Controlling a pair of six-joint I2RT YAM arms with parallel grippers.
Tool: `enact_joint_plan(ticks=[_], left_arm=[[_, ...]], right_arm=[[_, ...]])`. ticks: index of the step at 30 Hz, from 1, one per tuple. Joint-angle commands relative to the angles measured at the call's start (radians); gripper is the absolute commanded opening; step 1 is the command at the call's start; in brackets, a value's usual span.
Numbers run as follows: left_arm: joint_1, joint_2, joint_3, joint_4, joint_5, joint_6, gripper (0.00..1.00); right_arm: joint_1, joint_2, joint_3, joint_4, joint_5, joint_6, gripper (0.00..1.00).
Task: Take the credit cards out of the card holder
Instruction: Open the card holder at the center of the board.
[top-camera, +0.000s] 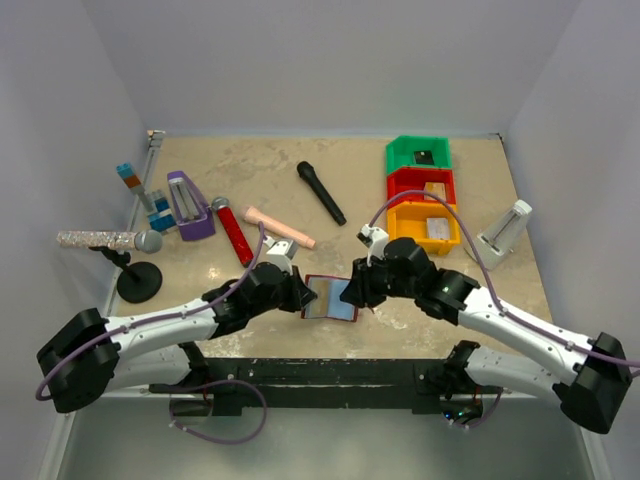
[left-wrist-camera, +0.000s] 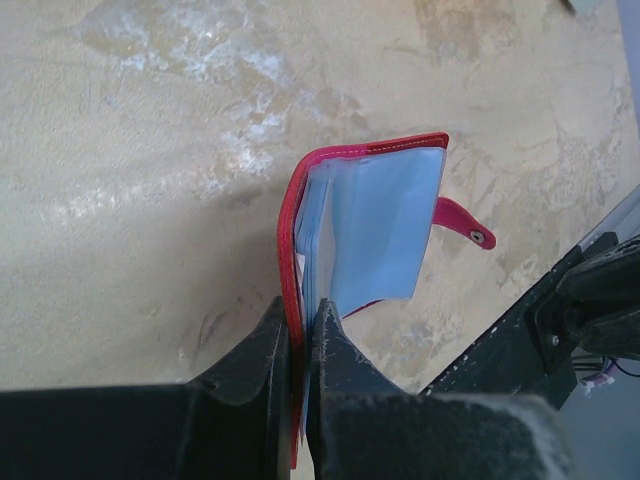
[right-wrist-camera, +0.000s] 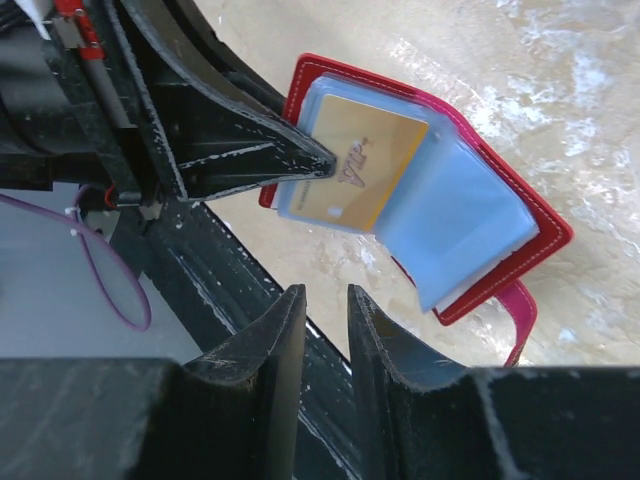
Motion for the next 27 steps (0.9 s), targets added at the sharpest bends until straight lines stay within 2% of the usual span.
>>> enact_joint_plan(ticks=[1,11,27], left_arm=[[0.035,0.029,-0.035,0.149,0.086,-0.029,0.0],[0.078,0.106,-0.102,0.249,0.187,-0.072,0.0],[0.131,0.256,-0.098,0.28,0.248,-0.087,0.0]], right_arm=[[-0.011,0.06,-0.029,0.177,-0.084,0.027,0.29],[-0.114,0.209,-0.188,0.486,-0.237,0.175,0.31],[-0.163,0.402,-0.299,0.671,-0.28,0.192,0.32]])
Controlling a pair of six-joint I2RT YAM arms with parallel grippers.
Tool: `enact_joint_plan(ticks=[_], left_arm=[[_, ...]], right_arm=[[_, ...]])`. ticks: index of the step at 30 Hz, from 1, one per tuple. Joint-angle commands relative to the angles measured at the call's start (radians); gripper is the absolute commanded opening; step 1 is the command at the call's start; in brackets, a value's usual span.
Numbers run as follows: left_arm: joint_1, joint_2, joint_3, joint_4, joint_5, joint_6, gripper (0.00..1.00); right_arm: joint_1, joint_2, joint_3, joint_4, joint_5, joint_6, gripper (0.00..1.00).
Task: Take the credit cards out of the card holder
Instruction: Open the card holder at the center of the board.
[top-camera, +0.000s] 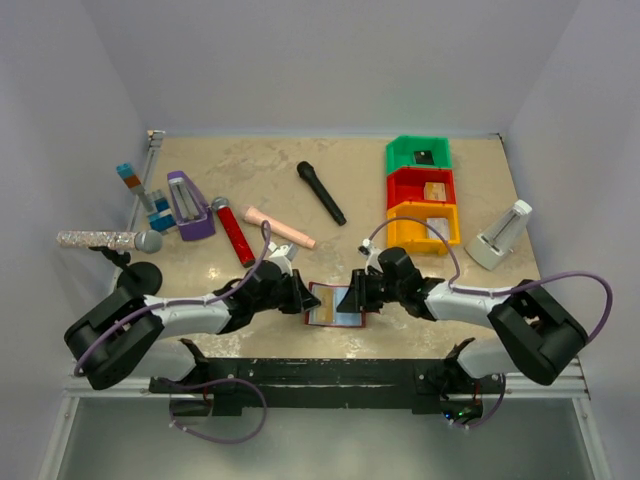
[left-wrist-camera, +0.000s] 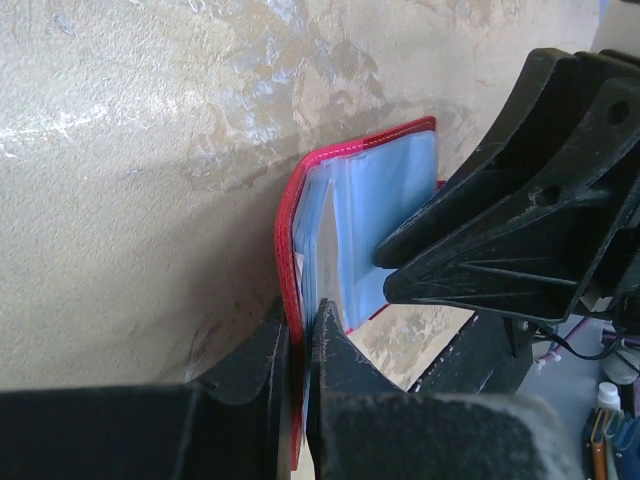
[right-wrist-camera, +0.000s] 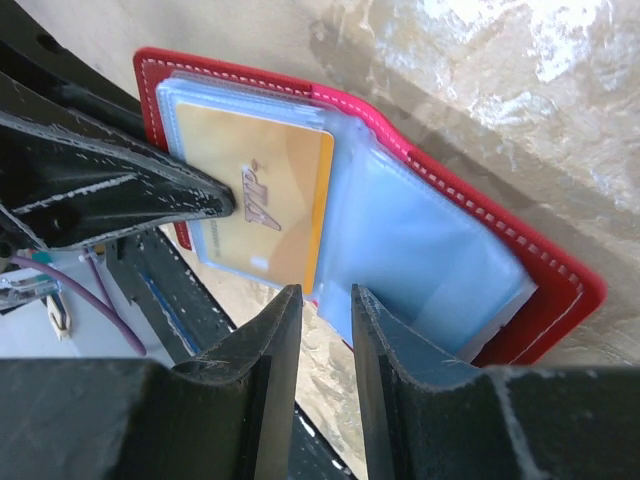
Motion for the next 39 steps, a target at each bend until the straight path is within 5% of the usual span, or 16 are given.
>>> enact_joint_plan(ticks=[1,16,28,39], left_arm=[[0.016,0.043,0.002,0.005,0.012,0.008,0.01],[0.065,-0.018,0.028,-0.132,-0.006,0.031,0.49],[0.07,-0.242,0.055,-0.333,-0.094,0.074,0.52],[0.05,-0.214,0.034,-0.111,0.056,-0.002,0.45]], right_arm=[[-0.011,0.016,-0.03,0.116,-0.037,0.013,0.32],[-0.017,0.047,-0.075,0.179,-0.044,0.013,0.32],[-0.017,-0.032,-0.056,0.081,-0.023,-0.019,0.36],[-0.015,-0.263,0.069,-0.176,-0.007,-0.079,0.4]])
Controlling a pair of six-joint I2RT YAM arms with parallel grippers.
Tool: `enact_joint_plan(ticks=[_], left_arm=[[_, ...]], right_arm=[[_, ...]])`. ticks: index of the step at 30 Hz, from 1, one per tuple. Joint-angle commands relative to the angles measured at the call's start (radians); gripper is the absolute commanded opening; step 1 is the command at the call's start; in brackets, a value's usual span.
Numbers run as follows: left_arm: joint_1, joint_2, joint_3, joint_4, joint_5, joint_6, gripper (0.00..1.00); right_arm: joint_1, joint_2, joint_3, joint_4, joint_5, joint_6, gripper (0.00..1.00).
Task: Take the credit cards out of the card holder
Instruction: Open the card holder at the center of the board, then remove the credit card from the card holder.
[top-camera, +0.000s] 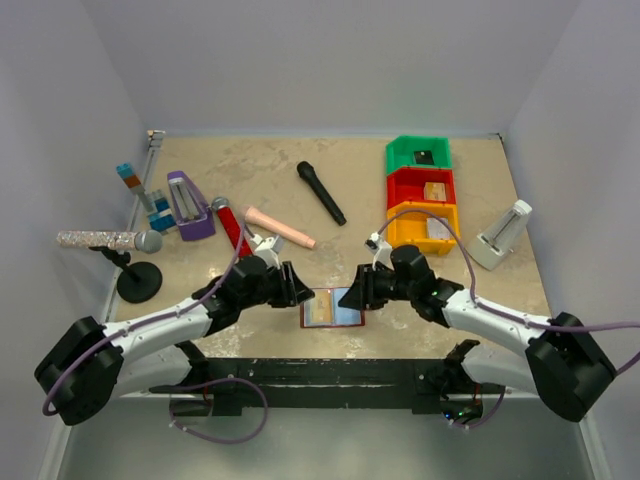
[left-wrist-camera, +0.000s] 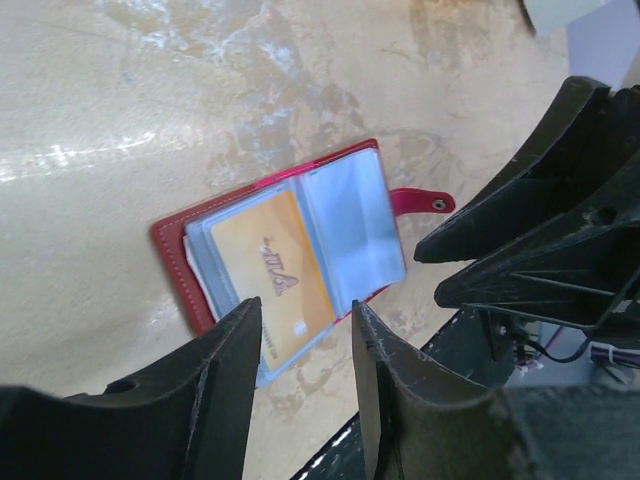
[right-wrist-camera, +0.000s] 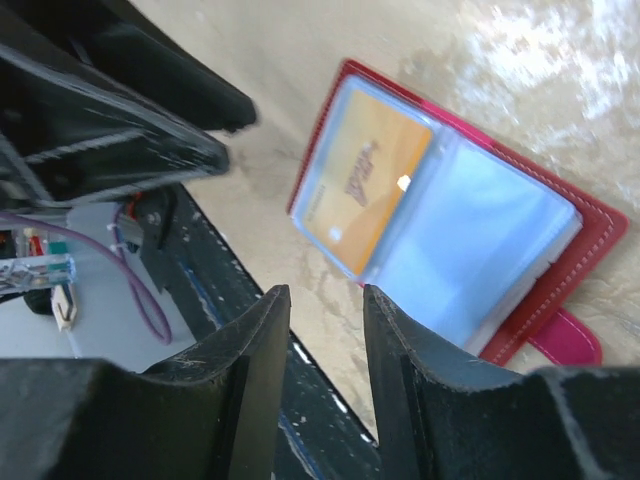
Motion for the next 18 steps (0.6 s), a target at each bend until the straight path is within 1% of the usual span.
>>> enact_joint_plan(ticks=[1,7,11,14,18], left_arm=[[-0.016,0.053,0.009,0.153,0.071,-0.041,0.44],[-0.039,0.162,0.001,0.252,0.081,-0.072,0.4],[-0.04,0.216,-0.013,0.273,0.076,-0.084,0.35],[-0.04,0.228,-0.04,0.287,0.058,-0.095,0.31],[-0.04,0.236,-0.057,0.275,0.033,-0.096,0.28]], right_arm=[[-0.005,-0.06,0.113,-0.102,-0.005,-0.046,0.39],[-0.005,0.058,0.147,-0.034,-0.062,-0.023,0.34],[-0.004,0.162,0.099,0.068,-0.068,0.014,0.32],[-0.007,0.207,0.055,0.137,-0.065,0.031,0.32],[-0.005,0.253,0.027,0.168,-0.059,0.036,0.31]])
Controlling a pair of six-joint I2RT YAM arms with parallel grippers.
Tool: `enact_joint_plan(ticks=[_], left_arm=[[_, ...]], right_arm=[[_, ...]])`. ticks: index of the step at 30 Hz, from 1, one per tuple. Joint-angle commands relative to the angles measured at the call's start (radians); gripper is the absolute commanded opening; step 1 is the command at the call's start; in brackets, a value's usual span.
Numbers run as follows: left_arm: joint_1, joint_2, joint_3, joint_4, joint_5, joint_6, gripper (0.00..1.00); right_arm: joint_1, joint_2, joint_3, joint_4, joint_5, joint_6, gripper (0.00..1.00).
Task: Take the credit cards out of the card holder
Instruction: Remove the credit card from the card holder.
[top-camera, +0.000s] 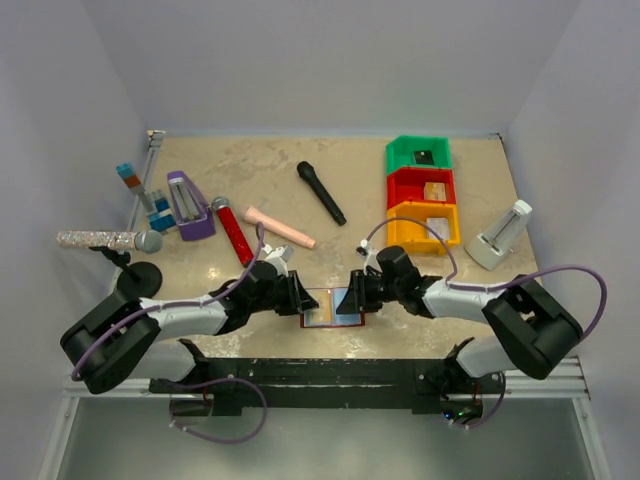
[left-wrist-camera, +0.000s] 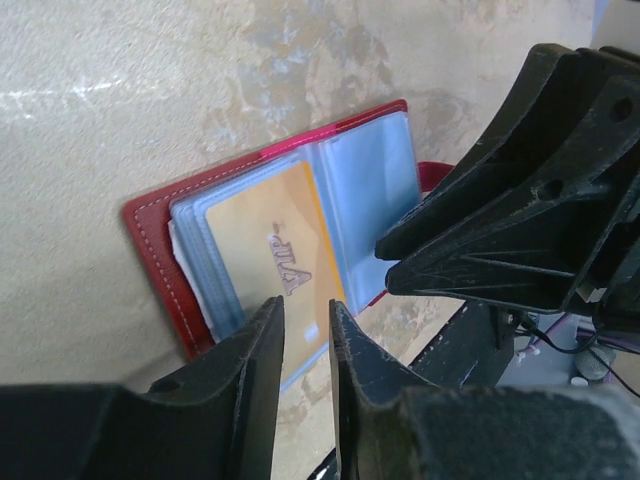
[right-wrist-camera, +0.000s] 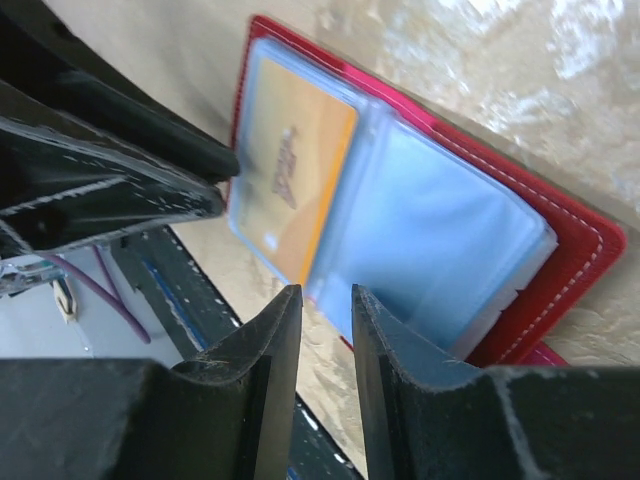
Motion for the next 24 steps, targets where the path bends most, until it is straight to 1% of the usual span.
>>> enact_joint_plan(ticks=[1,7,13,16,20,24], left_arm=[[-0.003,0.009,-0.02,0.045,-0.029,-0.015,0.27],[-0.003,0.018,-0.034,0.053,-0.031,-0.014,0.26],[-0.002,-0.051,-0.049,0.059,-0.033,-0.009,0.27],[-0.003,-0.068,-0.045,0.059,-0.033,0.003,0.28],[-0.002,-0.047,-0.051,0.089,-0.026,-0.001,0.28],[-0.002,0.001,-0.06,0.146,-0.006,-0.017,0.27]], right_arm=[[-0.004,0.027,-0.02,0.103,-0.017,0.015,0.31],[-0.004,0.026,-0.032,0.095,-0.006,0.007,0.31],[-0.003,-0.068,-0.003,0.026,-0.001,0.002,0.32],[-0.003,-0.088,0.026,-0.003,-0.014,0.005,0.32],[-0.004,-0.062,0.055,0.017,-0.05,0.031,0.33],[-0.004,-0.011,0.055,0.073,-0.072,0.068,0.39]])
